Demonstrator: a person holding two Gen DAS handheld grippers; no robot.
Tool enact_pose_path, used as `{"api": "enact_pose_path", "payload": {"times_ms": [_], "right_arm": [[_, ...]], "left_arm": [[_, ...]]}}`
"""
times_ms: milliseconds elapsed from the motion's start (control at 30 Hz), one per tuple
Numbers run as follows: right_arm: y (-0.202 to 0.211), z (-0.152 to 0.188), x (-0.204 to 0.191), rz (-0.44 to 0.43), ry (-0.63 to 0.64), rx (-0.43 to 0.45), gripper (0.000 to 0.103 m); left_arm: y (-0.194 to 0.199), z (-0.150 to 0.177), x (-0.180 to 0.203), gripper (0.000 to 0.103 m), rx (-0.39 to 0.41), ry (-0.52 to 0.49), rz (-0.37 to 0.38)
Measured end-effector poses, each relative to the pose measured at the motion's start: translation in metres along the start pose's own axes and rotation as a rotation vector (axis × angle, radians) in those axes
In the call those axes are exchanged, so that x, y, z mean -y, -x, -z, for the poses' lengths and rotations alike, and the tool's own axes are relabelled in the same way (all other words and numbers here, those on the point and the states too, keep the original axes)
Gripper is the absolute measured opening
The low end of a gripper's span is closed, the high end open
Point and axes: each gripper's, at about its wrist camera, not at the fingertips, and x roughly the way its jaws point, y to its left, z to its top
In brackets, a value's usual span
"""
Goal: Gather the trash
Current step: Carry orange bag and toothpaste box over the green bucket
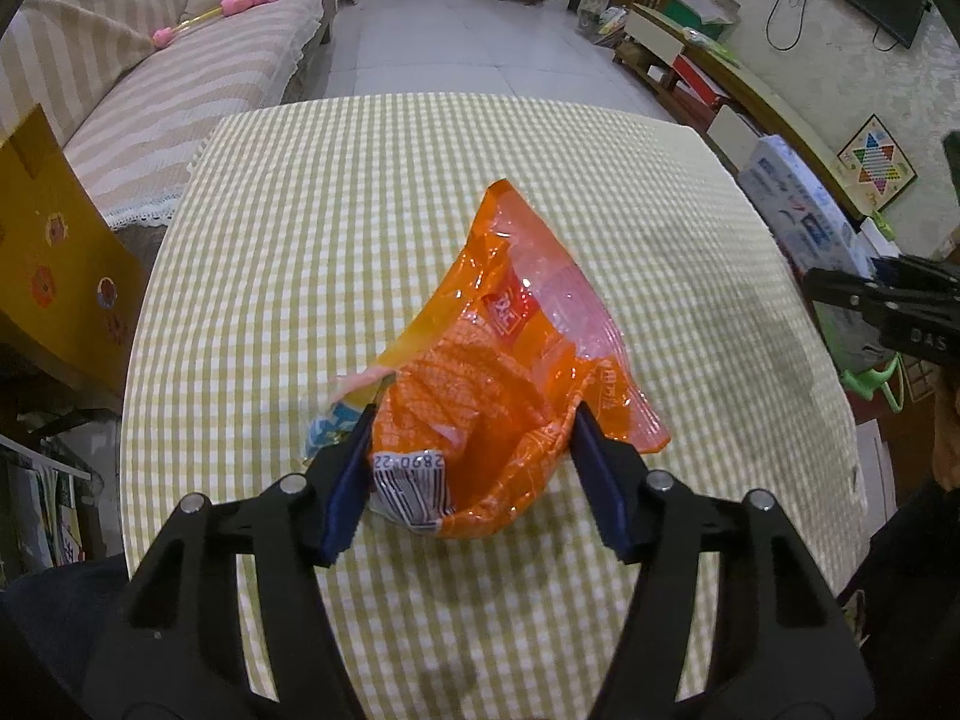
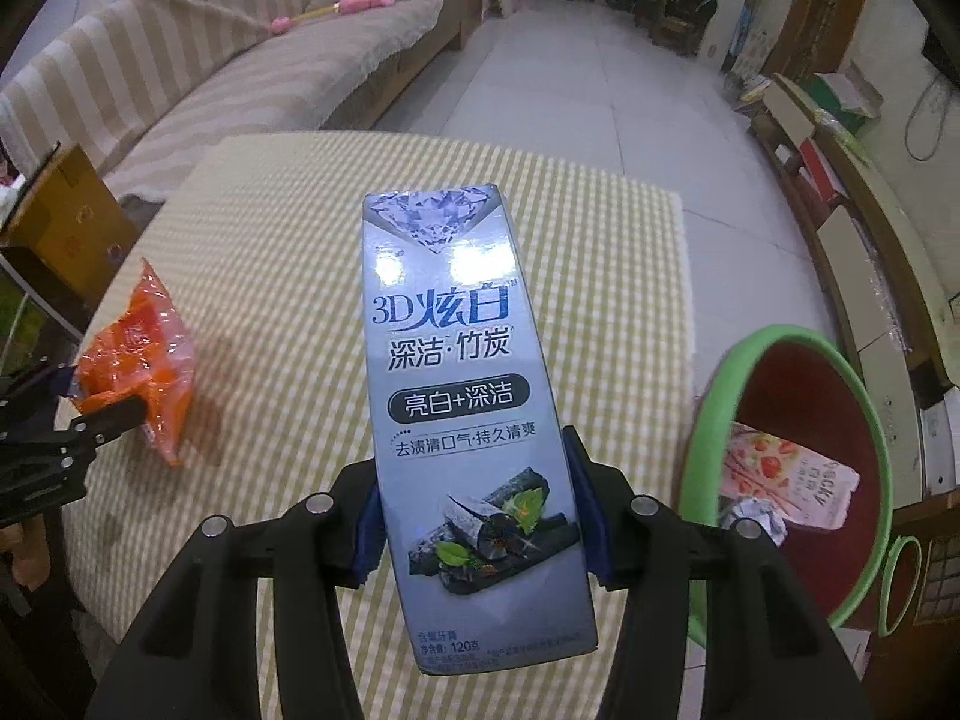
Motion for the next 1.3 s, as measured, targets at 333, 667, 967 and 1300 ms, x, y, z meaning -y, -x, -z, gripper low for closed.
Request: {"api": "enact_pose_path", "payload": {"times_ms": [333,667,967,1300], "right_arm": [[0.044,0.02,0.05,0.001,-0.12,0.083,0.049],[0.08,0.037,0.115,0.054,-0.257,0.149,0.049],[0.103,0.053,0.185,0.13,-0.394,0.201,0.049],[0.103,0.07,0.237,0.146,-0.522,0.218,0.049]], "left_arm": [[0.02,-0.015,0.03,0.059,0.034,-0.058,0.041],[0.032,-0.049,0.093,0.059,0.073,-0.146,0.121],[0.03,-0.085,0.165,0.06,0.091,-0.203,0.241],[0.015,-0.114,0.246,0.06,0.076,-0.279,0.324]]}}
